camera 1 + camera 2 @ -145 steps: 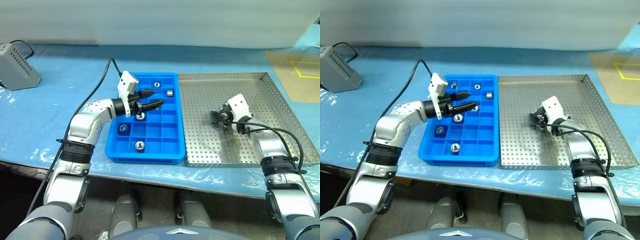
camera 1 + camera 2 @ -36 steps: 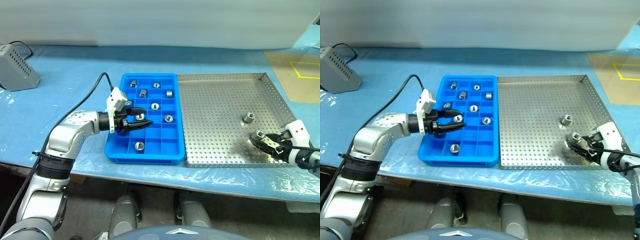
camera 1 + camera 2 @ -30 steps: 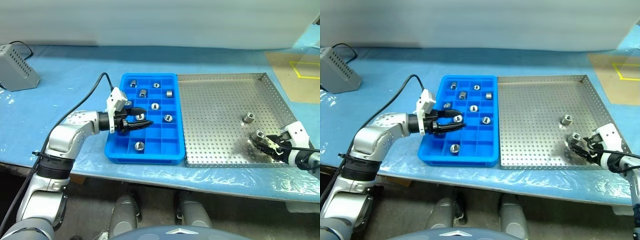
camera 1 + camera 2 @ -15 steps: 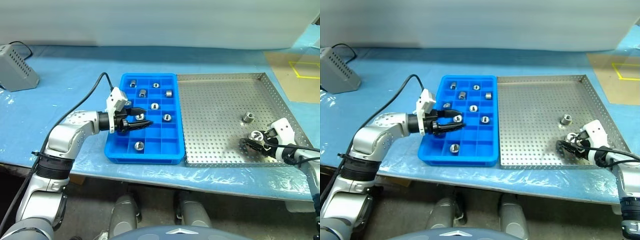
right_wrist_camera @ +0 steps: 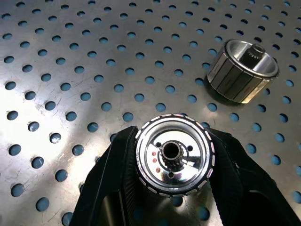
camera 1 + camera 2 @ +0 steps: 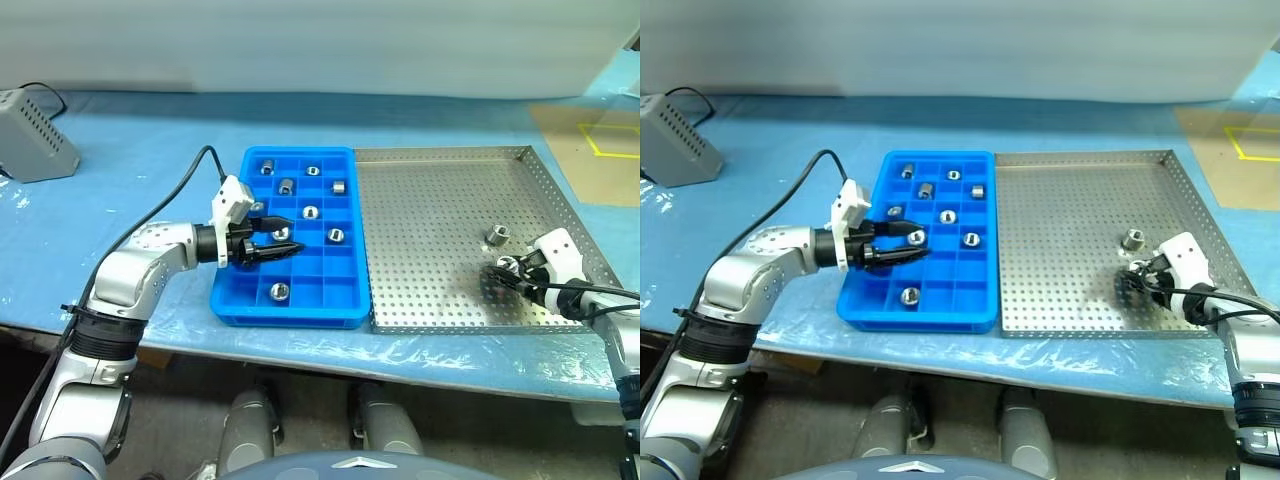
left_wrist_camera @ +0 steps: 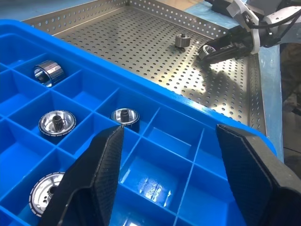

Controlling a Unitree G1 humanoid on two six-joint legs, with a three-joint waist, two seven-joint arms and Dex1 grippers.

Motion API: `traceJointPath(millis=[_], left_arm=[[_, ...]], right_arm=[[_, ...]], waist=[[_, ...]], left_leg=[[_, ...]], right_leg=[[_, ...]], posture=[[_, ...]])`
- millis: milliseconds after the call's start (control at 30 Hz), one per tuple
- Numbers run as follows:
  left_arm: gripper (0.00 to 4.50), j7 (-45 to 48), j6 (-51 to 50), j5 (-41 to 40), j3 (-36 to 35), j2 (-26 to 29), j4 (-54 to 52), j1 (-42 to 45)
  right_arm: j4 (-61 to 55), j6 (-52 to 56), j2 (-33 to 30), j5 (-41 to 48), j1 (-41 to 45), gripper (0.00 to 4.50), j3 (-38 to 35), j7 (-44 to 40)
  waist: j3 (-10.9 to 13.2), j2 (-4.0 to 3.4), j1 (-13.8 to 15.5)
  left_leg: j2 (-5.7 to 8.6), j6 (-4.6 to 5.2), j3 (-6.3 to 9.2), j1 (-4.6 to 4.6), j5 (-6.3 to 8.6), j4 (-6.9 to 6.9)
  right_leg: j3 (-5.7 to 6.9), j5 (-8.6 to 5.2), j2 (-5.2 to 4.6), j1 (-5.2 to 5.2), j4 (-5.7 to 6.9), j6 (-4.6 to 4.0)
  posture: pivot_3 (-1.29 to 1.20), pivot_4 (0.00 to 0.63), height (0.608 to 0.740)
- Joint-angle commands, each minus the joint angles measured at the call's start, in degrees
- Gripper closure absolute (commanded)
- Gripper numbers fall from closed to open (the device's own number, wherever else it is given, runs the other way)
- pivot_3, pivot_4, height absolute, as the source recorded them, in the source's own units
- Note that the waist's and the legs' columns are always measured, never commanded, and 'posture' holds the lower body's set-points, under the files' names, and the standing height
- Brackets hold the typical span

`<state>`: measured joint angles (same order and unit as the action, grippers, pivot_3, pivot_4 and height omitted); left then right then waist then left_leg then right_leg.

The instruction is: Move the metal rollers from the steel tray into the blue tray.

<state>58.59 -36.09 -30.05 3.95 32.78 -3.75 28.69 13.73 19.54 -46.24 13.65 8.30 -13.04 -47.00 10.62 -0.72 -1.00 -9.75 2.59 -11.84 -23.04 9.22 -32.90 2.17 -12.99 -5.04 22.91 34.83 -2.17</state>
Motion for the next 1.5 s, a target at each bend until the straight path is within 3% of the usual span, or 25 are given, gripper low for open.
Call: traceJointPath(millis=[33, 167, 333, 600, 900, 1167, 1333, 1500], left_arm=[[1.17, 2.92, 2.1, -0.01, -1.74, 2.89, -1.14, -0.93], [1.17, 5.74, 4.04, 0.58, -2.42, 6.85, -1.67, -2.41], [1.17, 6.32, 5.83, 1.32, -3.55, 9.28, -0.81, -2.93], [1.17, 6.73, 4.49, -1.58, -7.77, 13.63, -10.14, -11.64], [1.17, 0.36, 0.98, -3.72, -9.57, 12.3, -17.82, -17.19], [1.17, -2.04, -0.47, -4.89, -9.23, 11.73, -18.74, -16.48], [1.17, -2.26, -0.18, -4.42, -7.83, 10.34, -15.56, -12.19], [1.17, -2.96, 0.42, -3.98, -4.47, 4.38, -10.67, -3.86]], right_arm=[[-11.14, 2.55, 1.27, 3.33, 4.32, 2.76, 2.03, -1.65], [-23.0, 8.92, 5.72, 7.89, 11.84, 2.76, 8.49, -3.59], [-27.1, 11.43, 12.32, 8.35, 19.86, 2.76, 18.59, -5.46], [-18.95, 8.03, 19.03, 4.88, 26.34, 2.76, 28.04, -9.32], [-4.95, 0.81, 22.23, -1.27, 27.18, 2.76, 31.58, -10.77], [-3.33, 1.38, 24.15, -1.05, 28.11, 0.11, 30.14, -11.56], [-6.7, 3.37, 21.16, 0.64, 27.59, 0.11, 24.7, -10.19], [-6.3, 6.49, 15.64, 4.07, 29.04, 0.11, 13.32, -6.46]], waist=[[0.0, -0.02, -0.4], [0.01, -0.05, -1.45], [0.01, -0.03, -0.49], [0.03, 0.06, 1.79], [0.02, 0.07, 3.06], [-0.01, 0.12, 3.37], [0.0, 0.12, 3.65], [-0.01, 0.13, 3.44]], left_leg=[[0.0, 0.0, -0.01, -0.05, -0.01, 0.07], [-0.07, 0.03, -0.01, -0.08, -0.1, 0.18], [-0.12, -0.16, 0.01, -0.06, -0.11, 0.25], [-0.02, -0.18, 0.0, -0.13, -0.09, 0.25], [-0.04, -0.39, 0.03, -0.02, -0.22, 0.31], [-0.04, -0.47, 0.03, 0.14, -0.27, 0.29], [-0.03, -0.47, 0.03, 0.1, -0.27, 0.28], [0.03, -0.44, 0.02, 0.08, -0.26, 0.15]], right_leg=[[0.0, 0.0, 0.01, 0.1, 0.0, 0.0], [-0.01, 0.0, 0.1, 0.26, 0.09, -0.01], [0.03, 0.0, 0.11, 0.22, 0.11, -0.02], [0.0, 0.0, 0.0, 0.23, 0.08, -0.03], [0.01, 0.01, 0.01, 0.26, 0.27, -0.03], [-0.05, 0.0, 0.01, 0.23, 0.46, -0.03], [-0.05, 0.0, 0.01, 0.24, 0.46, -0.03], [-0.18, 0.01, 0.01, 0.21, 0.5, -0.04]], posture=[[-0.29, 0.15, 0.74], [-0.27, 0.15, 0.74], [-0.22, 0.15, 0.74], [-0.12, 0.15, 0.74], [-0.05, 0.15, 0.74], [-0.06, 0.15, 0.74], [-0.11, 0.15, 0.74], [-0.16, 0.15, 0.74]])
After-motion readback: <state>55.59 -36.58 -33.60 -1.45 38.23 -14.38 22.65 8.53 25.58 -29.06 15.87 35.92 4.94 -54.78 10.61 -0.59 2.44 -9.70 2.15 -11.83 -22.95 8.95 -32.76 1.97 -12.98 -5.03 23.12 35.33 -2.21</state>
